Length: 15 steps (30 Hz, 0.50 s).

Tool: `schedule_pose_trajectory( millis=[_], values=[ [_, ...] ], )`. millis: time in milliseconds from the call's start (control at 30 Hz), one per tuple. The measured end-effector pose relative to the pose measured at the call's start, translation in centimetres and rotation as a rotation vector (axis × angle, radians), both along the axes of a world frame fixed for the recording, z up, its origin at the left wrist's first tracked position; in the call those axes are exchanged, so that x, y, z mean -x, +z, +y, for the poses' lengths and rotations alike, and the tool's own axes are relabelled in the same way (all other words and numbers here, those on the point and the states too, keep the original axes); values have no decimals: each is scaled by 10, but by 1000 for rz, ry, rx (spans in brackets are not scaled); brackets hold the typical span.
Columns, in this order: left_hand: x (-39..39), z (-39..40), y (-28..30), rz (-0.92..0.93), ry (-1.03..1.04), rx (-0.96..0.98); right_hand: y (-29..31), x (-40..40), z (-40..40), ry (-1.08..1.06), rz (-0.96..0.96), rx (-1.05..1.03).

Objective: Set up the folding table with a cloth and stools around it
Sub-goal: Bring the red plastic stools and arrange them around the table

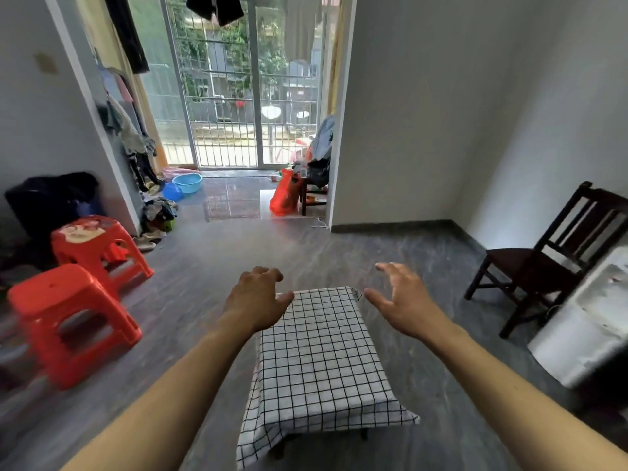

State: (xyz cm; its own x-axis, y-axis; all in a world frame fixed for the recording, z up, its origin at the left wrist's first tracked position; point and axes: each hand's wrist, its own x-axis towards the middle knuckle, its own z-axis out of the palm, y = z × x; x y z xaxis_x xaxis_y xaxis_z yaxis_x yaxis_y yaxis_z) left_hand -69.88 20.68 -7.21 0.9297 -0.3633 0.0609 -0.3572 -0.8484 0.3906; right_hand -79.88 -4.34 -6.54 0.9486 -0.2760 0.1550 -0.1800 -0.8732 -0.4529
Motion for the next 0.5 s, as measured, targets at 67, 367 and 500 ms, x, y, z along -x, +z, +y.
schedule_pose_trajectory(
  millis=[67, 367, 500],
  values=[
    [7, 13, -8, 38, 14, 56, -3, 17, 13, -17, 25, 4],
    [63, 19, -39, 97, 25, 53, 4, 63, 28, 9, 41, 13],
    [74, 17, -34, 78, 89, 45, -1, 68, 32, 64, 55, -57]
  ],
)
